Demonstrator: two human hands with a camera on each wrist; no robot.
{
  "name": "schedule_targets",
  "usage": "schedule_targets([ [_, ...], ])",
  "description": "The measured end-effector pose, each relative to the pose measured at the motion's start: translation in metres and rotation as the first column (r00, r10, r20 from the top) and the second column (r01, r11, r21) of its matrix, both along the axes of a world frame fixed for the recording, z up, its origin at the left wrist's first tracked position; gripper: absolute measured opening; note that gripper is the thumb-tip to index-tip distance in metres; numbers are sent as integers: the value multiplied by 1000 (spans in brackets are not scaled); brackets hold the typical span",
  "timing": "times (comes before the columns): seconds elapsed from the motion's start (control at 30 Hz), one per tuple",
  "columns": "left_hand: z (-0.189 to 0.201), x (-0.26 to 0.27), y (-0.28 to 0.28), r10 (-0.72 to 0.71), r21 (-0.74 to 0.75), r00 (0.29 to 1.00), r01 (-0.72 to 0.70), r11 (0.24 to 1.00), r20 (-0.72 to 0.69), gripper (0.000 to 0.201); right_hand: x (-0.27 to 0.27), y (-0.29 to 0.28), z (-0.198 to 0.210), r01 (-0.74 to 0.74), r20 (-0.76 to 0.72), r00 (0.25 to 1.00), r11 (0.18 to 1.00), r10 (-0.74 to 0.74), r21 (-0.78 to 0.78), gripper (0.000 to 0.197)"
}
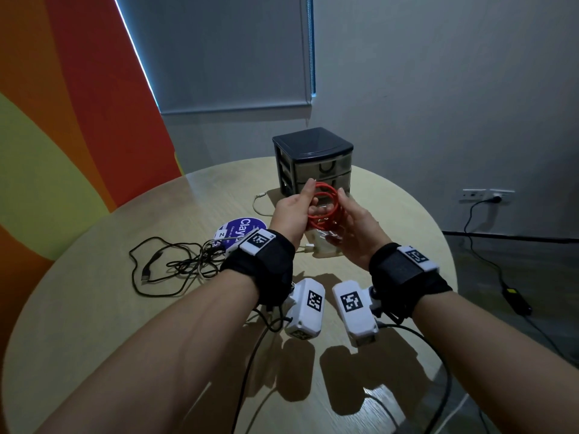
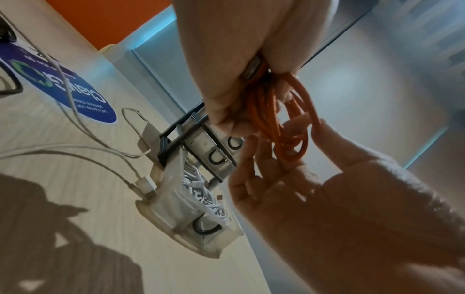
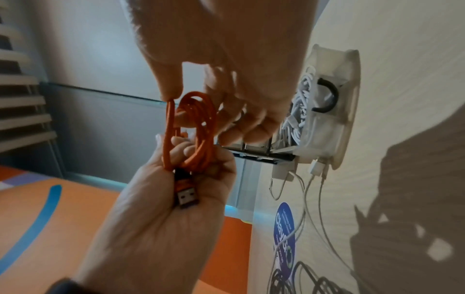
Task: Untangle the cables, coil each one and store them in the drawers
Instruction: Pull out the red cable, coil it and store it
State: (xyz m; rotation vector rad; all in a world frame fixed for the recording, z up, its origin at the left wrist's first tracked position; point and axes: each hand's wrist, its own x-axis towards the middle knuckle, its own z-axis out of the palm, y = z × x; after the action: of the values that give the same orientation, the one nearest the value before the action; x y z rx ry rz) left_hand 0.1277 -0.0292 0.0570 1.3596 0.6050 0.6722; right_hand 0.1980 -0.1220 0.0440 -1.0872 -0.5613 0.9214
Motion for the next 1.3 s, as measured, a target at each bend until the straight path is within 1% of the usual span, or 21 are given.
schedule_targets([
  [0.1,1,-3,-3,-38,44,999,39,998,-21,37,-3,3,-1,28,18,999,998,-29,49,37],
  [0.17,-1,-3,-2,-43,130,998,49,990,-51,31,-5,5,2,43,-6,999,996,-43,76,41],
  [0.23,-3,-4,-1,-9,261,996,34,965,-94,26,-5,8,4,54,-25,998,994,-52,97,44],
  [0.33,-2,-7,0,41,469,980,57,881,-195,36,-3,12,6,82,6,997,995,-83,56,44],
  [0.47,5,-10,-1,113,677,950,120,726,-290,37,-3,11,10,127,28,991,990,-128,53,49],
  [0.53,6,-10,-3,162,735,939,121,668,-302,33,-4,13,11,177,105,979,984,-177,11,48],
  [0.6,5,-9,-4,216,765,932,91,637,-291,28,-5,16,10,228,171,961,972,-216,-52,46],
  [0.67,4,-9,-6,249,776,924,75,627,-290,26,-4,19,9,271,172,952,958,-252,-95,45],
  [0.73,2,-7,-6,268,786,907,102,610,-326,25,-2,20,7,280,142,955,952,-262,-123,43],
  [0.77,1,-6,-4,274,787,897,120,605,-348,24,-1,21,6,259,123,962,957,-244,-129,43],
  [0.9,-2,-3,1,261,757,883,146,637,-389,24,-1,19,5,152,81,986,985,-145,-85,49],
  [1.03,-2,0,4,252,725,873,153,671,-417,26,-5,13,11,57,127,990,998,-54,-23,43],
  [1.17,-2,-1,8,236,701,861,178,690,-450,28,-5,14,7,-23,187,982,1000,22,3,45],
  [1.23,-3,-2,9,191,661,879,170,731,-437,28,-3,17,3,-8,178,984,1000,6,9,42],
  [1.3,-5,-3,8,95,562,904,174,808,-417,24,-1,19,-1,36,161,986,999,-36,-1,38],
])
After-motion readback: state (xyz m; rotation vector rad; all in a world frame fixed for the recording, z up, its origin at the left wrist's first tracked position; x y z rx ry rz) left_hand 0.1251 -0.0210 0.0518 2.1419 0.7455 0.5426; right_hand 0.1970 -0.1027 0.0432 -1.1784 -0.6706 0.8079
